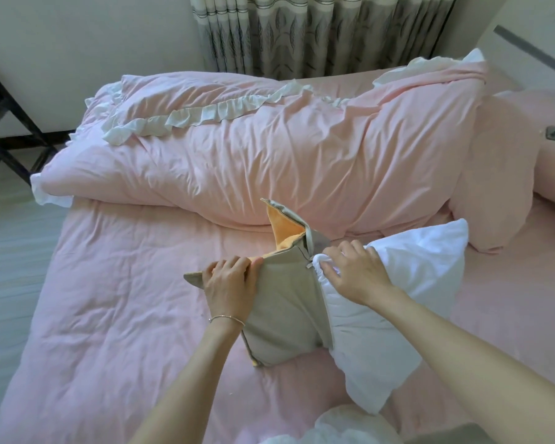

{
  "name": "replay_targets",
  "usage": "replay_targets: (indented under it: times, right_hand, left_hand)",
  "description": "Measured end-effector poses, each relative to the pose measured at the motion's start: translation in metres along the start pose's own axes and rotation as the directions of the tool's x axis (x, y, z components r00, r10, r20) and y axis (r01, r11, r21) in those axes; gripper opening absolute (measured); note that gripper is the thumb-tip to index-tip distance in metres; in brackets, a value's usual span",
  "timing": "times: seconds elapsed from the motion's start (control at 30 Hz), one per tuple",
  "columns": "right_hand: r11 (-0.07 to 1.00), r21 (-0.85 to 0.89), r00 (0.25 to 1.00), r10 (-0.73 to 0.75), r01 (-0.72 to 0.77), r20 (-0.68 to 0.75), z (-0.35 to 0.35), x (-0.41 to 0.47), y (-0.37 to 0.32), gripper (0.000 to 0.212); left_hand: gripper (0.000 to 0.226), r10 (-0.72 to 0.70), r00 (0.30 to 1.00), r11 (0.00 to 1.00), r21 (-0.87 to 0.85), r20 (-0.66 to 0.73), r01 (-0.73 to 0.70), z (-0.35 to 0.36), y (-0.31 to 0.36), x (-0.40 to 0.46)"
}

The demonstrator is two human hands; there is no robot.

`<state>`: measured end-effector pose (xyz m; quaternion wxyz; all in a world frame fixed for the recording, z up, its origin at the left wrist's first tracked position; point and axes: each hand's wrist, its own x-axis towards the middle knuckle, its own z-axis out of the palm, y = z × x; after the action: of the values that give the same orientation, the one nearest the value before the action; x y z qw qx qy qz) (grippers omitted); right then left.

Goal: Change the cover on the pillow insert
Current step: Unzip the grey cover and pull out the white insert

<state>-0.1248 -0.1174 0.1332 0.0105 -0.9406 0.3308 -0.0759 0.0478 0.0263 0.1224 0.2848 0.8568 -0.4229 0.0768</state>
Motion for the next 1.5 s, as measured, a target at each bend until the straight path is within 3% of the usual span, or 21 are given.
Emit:
replay_targets:
  times: [0.1,0.17,0.3,0.4,0.5,0.6,0.73,1.1,1.23,1.37,1.5]
  right_hand:
    - [0.998,0.054,0.981,0.048,-0.038,-0.189,0.007,-0.010,-0.010,0.047]
    - [0.991,0.113,0.956,0.106,-0.077,-0.275,0.007,-0.021,-0.019,0.054]
    - [0.985,0.151,0.939,0.131,-0.086,-0.318,0.007,-0.034,-0.023,0.035]
    - [0.979,0.184,0.928,0.144,-0.084,-0.343,0.001,-0.039,-0.020,0.032]
    - [0.969,0.238,0.932,0.146,-0.066,-0.333,-0.002,-0.039,-0.020,0.038]
    - [0.967,0.252,0.936,0.051,0.041,-0.349,-0.011,-0.032,-0.020,0.056]
    - [0.950,0.259,0.922,-0.066,0.175,-0.381,-0.033,-0.022,-0.026,0.057]
    - [0.927,0.310,0.886,-0.046,0.211,-0.462,-0.062,-0.030,-0.030,0.057]
    - [0.961,0.255,0.897,0.016,0.109,-0.443,-0.048,-0.038,-0.013,0.047]
    - [0.975,0.200,0.909,0.171,-0.100,-0.381,-0.038,-0.038,0.006,0.025]
    - [0.968,0.236,0.904,0.024,0.086,-0.428,-0.044,-0.019,-0.018,0.035]
  left_hand:
    - [0.046,-0.160,0.986,0.986,-0.031,0.053,0.162,-0.003,0.031,-0.002]
    - [0.059,-0.173,0.974,0.983,-0.031,0.150,0.179,-0.005,0.057,-0.004]
    - [0.070,-0.158,0.941,0.985,0.116,0.298,0.129,-0.001,0.080,-0.008]
    - [0.047,-0.070,0.963,0.992,0.118,0.260,0.040,0.002,0.085,-0.010]
    - [0.039,-0.058,0.974,0.992,0.124,0.217,0.031,0.005,0.083,-0.008]
    - [0.036,-0.175,0.954,0.983,0.094,0.242,0.157,-0.003,0.077,0.005]
    - [0.033,-0.296,0.929,0.955,0.076,0.223,0.286,-0.012,0.057,0.026]
    - [0.029,-0.550,0.811,0.805,-0.131,0.200,0.578,-0.038,-0.005,0.070]
    - [0.026,-0.509,0.839,0.793,-0.276,0.191,0.544,-0.046,0.002,0.066]
    - [0.032,-0.227,0.956,0.863,-0.417,0.187,0.286,-0.042,0.024,0.040]
    - [0.037,-0.240,0.951,0.809,-0.501,0.195,0.306,-0.027,0.040,0.015]
